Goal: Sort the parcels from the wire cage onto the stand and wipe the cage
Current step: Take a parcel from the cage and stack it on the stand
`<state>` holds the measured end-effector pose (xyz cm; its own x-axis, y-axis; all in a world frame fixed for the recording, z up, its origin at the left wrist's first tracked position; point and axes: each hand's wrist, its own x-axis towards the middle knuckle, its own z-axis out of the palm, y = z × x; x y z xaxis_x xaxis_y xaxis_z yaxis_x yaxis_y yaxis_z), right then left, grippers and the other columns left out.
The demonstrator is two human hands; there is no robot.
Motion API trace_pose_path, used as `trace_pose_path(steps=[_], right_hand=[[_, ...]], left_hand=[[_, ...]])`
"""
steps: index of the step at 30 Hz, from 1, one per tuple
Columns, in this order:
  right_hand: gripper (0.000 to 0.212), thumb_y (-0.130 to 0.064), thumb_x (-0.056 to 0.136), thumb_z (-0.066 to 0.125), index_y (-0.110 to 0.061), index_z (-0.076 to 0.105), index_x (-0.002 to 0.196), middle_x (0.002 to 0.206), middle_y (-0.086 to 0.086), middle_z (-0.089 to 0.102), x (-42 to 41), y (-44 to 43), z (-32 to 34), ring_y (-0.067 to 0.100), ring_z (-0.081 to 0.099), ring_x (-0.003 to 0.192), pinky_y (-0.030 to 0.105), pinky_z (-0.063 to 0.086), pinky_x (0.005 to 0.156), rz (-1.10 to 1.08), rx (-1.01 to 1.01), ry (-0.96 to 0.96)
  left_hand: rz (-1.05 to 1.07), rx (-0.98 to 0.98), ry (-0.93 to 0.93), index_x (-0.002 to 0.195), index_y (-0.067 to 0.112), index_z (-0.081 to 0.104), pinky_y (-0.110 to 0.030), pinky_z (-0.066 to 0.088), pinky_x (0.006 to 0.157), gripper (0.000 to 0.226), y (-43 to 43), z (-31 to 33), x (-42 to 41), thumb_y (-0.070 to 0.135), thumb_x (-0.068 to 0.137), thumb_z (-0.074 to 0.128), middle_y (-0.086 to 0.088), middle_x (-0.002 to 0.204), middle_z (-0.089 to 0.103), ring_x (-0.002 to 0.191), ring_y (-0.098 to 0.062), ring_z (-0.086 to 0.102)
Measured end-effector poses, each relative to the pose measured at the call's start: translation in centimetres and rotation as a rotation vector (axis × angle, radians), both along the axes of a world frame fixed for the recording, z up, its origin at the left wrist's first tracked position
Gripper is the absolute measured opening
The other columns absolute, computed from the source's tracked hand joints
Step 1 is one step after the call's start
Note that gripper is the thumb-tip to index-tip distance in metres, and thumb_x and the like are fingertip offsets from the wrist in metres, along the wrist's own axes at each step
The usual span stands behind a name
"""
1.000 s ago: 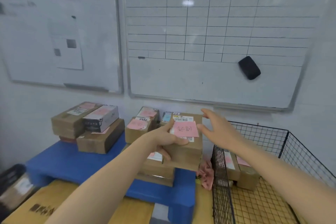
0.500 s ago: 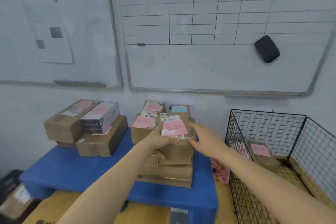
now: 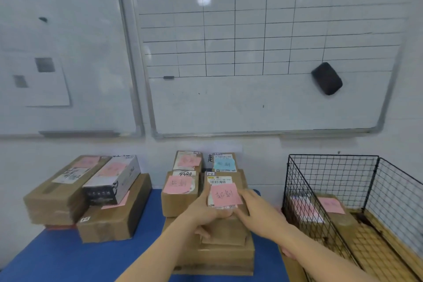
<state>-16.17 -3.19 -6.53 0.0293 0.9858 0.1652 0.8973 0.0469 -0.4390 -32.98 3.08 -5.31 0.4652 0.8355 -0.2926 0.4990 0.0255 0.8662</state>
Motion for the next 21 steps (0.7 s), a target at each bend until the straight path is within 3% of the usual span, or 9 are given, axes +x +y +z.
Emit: trace_pose_path(steps=[3,7,12,15,18,21], right_hand=[[0.056,-0.042,0.096,0.048,-0.021,0.034,0.146,0.138,-0.002,0.045,0.0,0.3,-0.1,0.011,0.048,0.120,0.025,0.043,0.096,-0.003,-0.002,-0.009],[0.053,-0.043,0.096,0.048,-0.025,0.035,0.144,0.135,-0.001,0.048,0.2,0.2,0.9,0.015,0.049,0.120,0.028,0.044,0.091,-0.014,0.018,-0.050],[0.046,-0.038,0.097,0.050,-0.017,0.043,0.138,0.132,0.002,0.054,1.3,-0.1,2.8,0.021,0.051,0.120,0.033,0.042,0.099,-0.031,0.100,-0.088],[0.049,-0.037,0.098,0.049,-0.015,0.040,0.142,0.137,0.004,0.051,1.8,-0.4,3.9,0.021,0.048,0.125,0.031,0.037,0.103,-0.048,0.122,-0.127],[0.055,-0.037,0.099,0.048,-0.015,0.032,0.147,0.146,0.003,0.043,2.7,-0.8,4.5,0.020,0.040,0.133,0.029,0.031,0.108,-0.078,0.134,-0.134],[0.059,-0.038,0.098,0.048,-0.014,0.029,0.149,0.151,0.002,0.038,4.4,-1.7,5.1,0.017,0.035,0.137,0.026,0.025,0.111,-0.120,0.153,-0.153]], left_hand=[[-0.049,0.067,0.082,0.149,0.043,0.005,-0.036,0.050,0.094,0.100,0.3,0.1,-0.1,0.045,0.077,0.074,0.010,0.144,0.042,0.123,-0.018,0.045],[-0.140,0.169,0.292,0.151,0.036,-0.004,-0.030,0.048,0.094,0.101,1.0,0.9,-0.3,0.062,0.079,0.063,0.005,0.147,0.041,0.126,-0.021,0.049],[-0.169,0.486,0.477,0.151,0.024,0.016,-0.032,0.038,0.099,0.080,1.2,4.5,-0.8,0.056,0.088,0.053,-0.002,0.145,0.044,0.128,-0.021,0.045],[-0.178,0.742,0.464,0.152,0.022,0.017,-0.034,0.028,0.111,0.075,1.7,6.2,-0.6,0.050,0.092,0.051,-0.001,0.155,0.027,0.141,-0.019,0.027],[-0.218,0.822,0.463,0.154,0.023,0.005,-0.037,0.013,0.118,0.081,2.0,6.4,0.8,0.054,0.092,0.048,-0.003,0.161,0.000,0.148,-0.020,0.005],[-0.277,0.879,0.496,0.153,0.023,-0.004,-0.042,0.006,0.120,0.082,1.6,6.2,3.2,0.056,0.093,0.042,-0.004,0.161,-0.004,0.148,-0.019,-0.003]])
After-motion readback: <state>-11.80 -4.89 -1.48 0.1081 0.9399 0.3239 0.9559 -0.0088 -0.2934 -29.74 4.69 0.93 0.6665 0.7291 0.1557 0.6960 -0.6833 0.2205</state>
